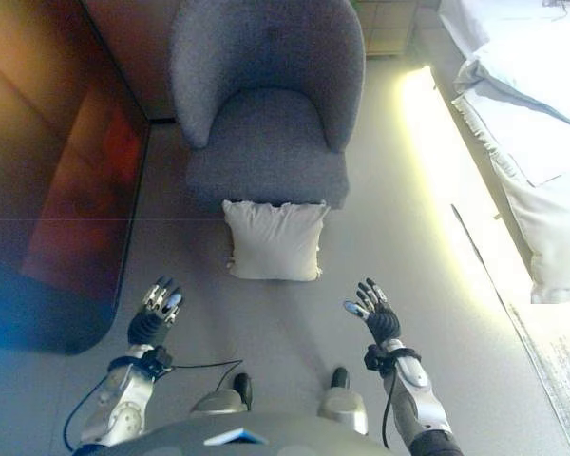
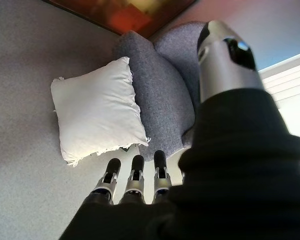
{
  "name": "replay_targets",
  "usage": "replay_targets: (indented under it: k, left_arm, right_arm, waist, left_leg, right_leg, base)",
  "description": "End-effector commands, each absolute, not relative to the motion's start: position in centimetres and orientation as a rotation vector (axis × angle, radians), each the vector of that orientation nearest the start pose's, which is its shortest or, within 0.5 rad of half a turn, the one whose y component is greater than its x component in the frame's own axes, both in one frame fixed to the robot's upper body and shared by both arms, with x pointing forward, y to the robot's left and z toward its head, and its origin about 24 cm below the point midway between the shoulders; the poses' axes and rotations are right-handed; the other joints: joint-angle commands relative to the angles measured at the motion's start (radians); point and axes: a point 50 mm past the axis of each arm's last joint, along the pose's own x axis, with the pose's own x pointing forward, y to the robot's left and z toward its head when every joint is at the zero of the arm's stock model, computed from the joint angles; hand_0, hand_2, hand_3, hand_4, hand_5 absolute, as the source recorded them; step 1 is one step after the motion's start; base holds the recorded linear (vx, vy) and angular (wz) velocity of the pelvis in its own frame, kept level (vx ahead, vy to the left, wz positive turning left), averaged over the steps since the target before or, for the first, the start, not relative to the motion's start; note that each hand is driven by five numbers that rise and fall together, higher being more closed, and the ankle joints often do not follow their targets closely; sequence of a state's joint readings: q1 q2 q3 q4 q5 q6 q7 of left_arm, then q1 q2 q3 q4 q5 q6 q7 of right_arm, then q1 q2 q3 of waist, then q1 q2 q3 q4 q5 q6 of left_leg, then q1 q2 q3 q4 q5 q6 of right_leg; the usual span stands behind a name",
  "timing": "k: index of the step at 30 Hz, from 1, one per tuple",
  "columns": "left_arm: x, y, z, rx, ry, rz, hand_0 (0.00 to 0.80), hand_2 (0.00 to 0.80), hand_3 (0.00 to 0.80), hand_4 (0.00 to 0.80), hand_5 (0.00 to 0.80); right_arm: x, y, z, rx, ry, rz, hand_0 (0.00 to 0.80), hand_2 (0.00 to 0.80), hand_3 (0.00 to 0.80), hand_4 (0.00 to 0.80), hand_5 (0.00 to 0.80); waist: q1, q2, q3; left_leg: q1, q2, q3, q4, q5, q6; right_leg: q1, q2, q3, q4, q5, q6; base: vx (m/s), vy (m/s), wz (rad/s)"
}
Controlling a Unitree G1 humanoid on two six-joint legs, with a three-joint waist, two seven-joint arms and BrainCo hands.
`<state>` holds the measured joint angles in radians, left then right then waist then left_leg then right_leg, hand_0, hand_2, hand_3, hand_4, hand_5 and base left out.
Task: Pick up the cushion and take it to the sofa
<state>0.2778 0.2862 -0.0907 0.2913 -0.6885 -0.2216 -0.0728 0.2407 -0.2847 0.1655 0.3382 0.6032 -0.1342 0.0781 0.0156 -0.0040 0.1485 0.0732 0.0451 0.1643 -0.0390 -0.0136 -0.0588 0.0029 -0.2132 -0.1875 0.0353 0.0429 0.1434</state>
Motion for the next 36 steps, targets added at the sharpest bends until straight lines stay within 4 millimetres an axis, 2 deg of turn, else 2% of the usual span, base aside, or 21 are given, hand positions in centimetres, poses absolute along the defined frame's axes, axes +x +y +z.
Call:
replay_targets:
  k: [1,3,5,9,10,12,14,16,18,20,21,23,24,25,26,28,30,32,34,36]
  left_arm:
    - [18.0,23.1,-2.3,-0.31,0.196,0.087,0.0,0.0,0.0,0.0,0.0]
    - [18.3,23.3,-2.3,-0.312,0.194,0.081,0.0,0.0,0.0,0.0,0.0]
    - [18.3,23.4,-2.3,-0.312,0.196,0.084,0.0,0.0,0.0,0.0,0.0]
    - [18.6,22.8,-2.2,-0.321,0.186,0.078,0.0,0.0,0.0,0.0,0.0]
    - [18.7,22.6,-2.1,-0.317,0.181,0.07,0.0,0.0,0.0,0.0,0.0]
    - [18.9,22.4,-2.2,-0.311,0.178,0.067,0.0,0.0,0.0,0.0,0.0]
    - [18.9,22.4,-2.2,-0.308,0.174,0.072,0.0,0.0,0.0,0.0,0.0]
    - [18.8,22.4,-2.1,-0.317,0.17,0.082,0.0,0.0,0.0,0.0,0.0]
    - [18.3,22.6,-2.3,-0.334,0.175,0.104,0.0,0.0,0.0,0.0,0.0]
    - [17.8,22.8,-2.4,-0.356,0.185,0.13,0.0,0.0,0.0,0.0,0.0]
    - [17.5,22.9,-2.5,-0.37,0.193,0.143,0.0,0.0,0.0,0.0,0.0]
    - [17.3,23.1,-2.4,-0.404,0.191,0.148,0.0,0.0,0.0,0.0,0.0]
    - [17.1,23.1,-2.3,-0.42,0.187,0.152,0.0,0.0,0.0,0.0,0.0]
    - [17.0,23.1,-2.4,-0.432,0.182,0.16,0.0,0.0,0.0,0.0,0.0]
    - [17.0,22.9,-2.5,-0.453,0.177,0.166,0.0,0.0,0.0,0.0,0.0]
    - [17.4,22.6,-2.7,-0.472,0.177,0.188,0.0,0.0,0.0,0.0,0.0]
    - [17.7,22.5,-2.9,-0.495,0.17,0.197,0.0,0.0,0.0,0.0,0.0]
    - [17.9,22.3,-2.7,-0.51,0.151,0.192,0.0,0.0,0.0,0.0,0.0]
    - [17.6,22.6,-2.7,-0.495,0.137,0.191,0.0,0.0,0.0,0.0,0.0]
    - [17.7,22.7,-2.6,-0.495,0.129,0.196,0.0,0.0,0.0,0.0,0.0]
  right_arm:
    - [17.2,-19.1,-4.8,0.368,0.32,-0.032,0.0,0.0,0.0,0.0,0.0]
    - [16.4,-19.2,-5.2,0.376,0.332,-0.029,0.0,0.0,0.0,0.0,0.0]
    - [15.6,-19.7,-5.5,0.383,0.35,-0.046,0.0,0.0,0.0,0.0,0.0]
    - [15.5,-20.7,-5.7,0.408,0.345,-0.087,0.0,0.0,0.0,0.0,0.0]
    - [15.8,-20.9,-5.6,0.414,0.335,-0.097,0.0,0.0,0.0,0.0,0.0]
    - [16.2,-21.2,-5.6,0.417,0.333,-0.109,0.0,0.0,0.0,0.0,0.0]
    - [16.2,-21.3,-5.7,0.417,0.347,-0.111,0.0,0.0,0.0,0.0,0.0]
    - [15.9,-21.1,-6.0,0.405,0.369,-0.106,0.0,0.0,0.0,0.0,0.0]
    - [15.5,-21.0,-6.3,0.376,0.391,-0.09,0.0,0.0,0.0,0.0,0.0]
    - [15.2,-21.0,-6.3,0.362,0.401,-0.081,0.0,0.0,0.0,0.0,0.0]
    - [15.1,-21.0,-6.1,0.355,0.398,-0.078,0.0,0.0,0.0,0.0,0.0]
    - [15.3,-20.8,-5.8,0.365,0.381,-0.056,0.0,0.0,0.0,0.0,0.0]
    - [15.5,-20.9,-5.5,0.365,0.37,-0.044,0.0,0.0,0.0,0.0,0.0]
    - [15.6,-21.0,-5.4,0.355,0.365,-0.035,0.0,0.0,0.0,0.0,0.0]
    - [15.6,-21.3,-5.3,0.339,0.359,-0.027,0.0,0.0,0.0,0.0,0.0]
    - [15.9,-21.7,-5.1,0.315,0.35,-0.027,0.0,0.0,0.0,0.0,0.0]
    - [16.2,-22.2,-5.2,0.317,0.34,-0.046,0.0,0.0,0.0,0.0,0.0]
    - [16.5,-22.4,-4.9,0.345,0.32,-0.046,0.0,0.0,0.0,0.0,0.0]
    - [16.7,-22.4,-4.8,0.35,0.315,-0.054,0.0,0.0,0.0,0.0,0.0]
    - [16.8,-22.3,-4.7,0.344,0.317,-0.068,0.0,0.0,0.0,0.0,0.0]
  waist:
    - [0.002,-0.013,0.018]
    - [-0.017,-0.007,0.032]
    - [-0.035,-0.009,0.029]
    - [-0.079,-0.053,0.026]
    - [-0.089,-0.062,0.026]
    - [-0.102,-0.062,0.029]
    - [-0.105,-0.065,0.027]
    - [-0.1,-0.072,0.019]
    - [-0.094,-0.071,0.007]
    - [-0.092,-0.064,-0.013]
    - [-0.091,-0.052,-0.024]
    - [-0.093,-0.047,-0.048]
    - [-0.089,-0.037,-0.058]
    - [-0.092,-0.039,-0.068]
    - [-0.092,-0.041,-0.074]
    - [-0.082,-0.072,-0.074]
    - [-0.068,-0.084,-0.061]
    - [-0.039,-0.081,-0.03]
    - [-0.022,-0.077,-0.014]
    - [-0.013,-0.063,-0.009]
  left_leg:
    - [-0.089,-0.08,-0.012,0.185,-0.112,0.157]
    - [-0.075,-0.085,-0.023,0.192,-0.121,0.158]
    - [-0.059,-0.091,-0.043,0.186,-0.122,0.149]
    - [-0.013,-0.133,-0.101,0.18,-0.174,0.138]
    - [0.002,-0.144,-0.117,0.174,-0.19,0.138]
    - [0.046,-0.148,-0.136,0.15,-0.205,0.134]
    - [0.08,-0.149,-0.143,0.138,-0.218,0.135]
    - [0.111,-0.151,-0.143,0.138,-0.248,0.142]
    - [0.13,-0.145,-0.135,0.15,-0.265,0.143]
    - [0.16,-0.12,-0.12,0.177,-0.279,0.128]
    - [0.182,-0.09,-0.11,0.203,-0.259,0.111]
    - [0.179,-0.049,-0.099,0.28,-0.158,0.073]
    - [0.166,-0.03,-0.103,0.361,-0.086,0.048]
    - [0.146,-0.028,-0.109,0.434,-0.024,0.031]
    - [0.097,-0.021,-0.114,0.565,0.029,0.015]
    - [-0.041,-0.031,-0.099,0.787,0.045,0.026]
    - [-0.169,0.018,-0.068,0.876,0.037,0.032]
    - [-0.255,0.025,-0.057,0.806,0.017,0.046]
    - [-0.251,0.025,-0.042,0.632,0.037,0.042]
    - [-0.239,0.039,-0.054,0.423,0.08,0.028]
  right_leg:
    - [-0.174,-0.098,0.103,0.439,0.13,-0.016]
    - [-0.243,-0.088,0.146,0.532,0.167,-0.014]
    - [-0.26,-0.066,0.158,0.492,0.179,-0.01]
    - [-0.279,-0.006,0.168,0.171,0.183,0.022]
    - [-0.291,0.018,0.161,0.082,0.179,0.033]
    - [-0.313,0.054,0.125,-0.012,0.187,0.042]
    - [-0.332,0.066,0.083,-0.035,0.199,0.044]
    - [-0.335,0.048,0.03,-0.032,0.217,0.042]
    - [-0.322,0.029,0.001,-0.001,0.206,0.036]
    - [-0.316,0.011,-0.014,0.062,0.184,0.027]
    - [-0.31,0.015,-0.02,0.096,0.162,0.017]
    - [-0.279,0.032,-0.022,0.103,0.124,-0.008]
    - [-0.242,0.062,-0.019,0.096,0.092,-0.035]
    - [-0.22,0.077,-0.006,0.081,0.078,-0.053]
    - [-0.191,0.097,0.013,0.073,0.052,-0.082]
    - [-0.142,0.093,0.029,0.068,0.015,-0.118]
    - [-0.097,0.097,0.021,0.073,-0.022,-0.141]
    - [-0.046,0.11,0.031,0.074,-0.047,-0.139]
    - [-0.019,0.126,0.053,0.071,-0.063,-0.128]
    - [-0.005,0.146,0.077,0.072,-0.081,-0.12]
  base:
    - [0.043,0.182,0.1]
    - [0.103,0.106,0.23]
    - [0.182,-0.022,0.36]
    - [0.302,-0.163,0.16]
    - [0.339,-0.146,0.16]
    - [0.392,-0.126,0.26]
    - [0.379,-0.127,0.44]
    - [0.459,-0.165,0.44]
    - [0.488,-0.189,0.39]
    - [0.48,-0.207,0.17]
    - [0.458,-0.249,0.13]
    - [0.395,-0.258,0.01]
    - [0.343,-0.245,-0.16]
    - [0.39,-0.292,-0.17]
    - [0.275,-0.238,-0.28]
    - [0.261,-0.259,-0.26]
    - [0.196,-0.197,-0.17]
    - [0.199,-0.084,-0.17]
    - [0.228,0.008,-0.28]
    - [0.227,0.087,-0.35]
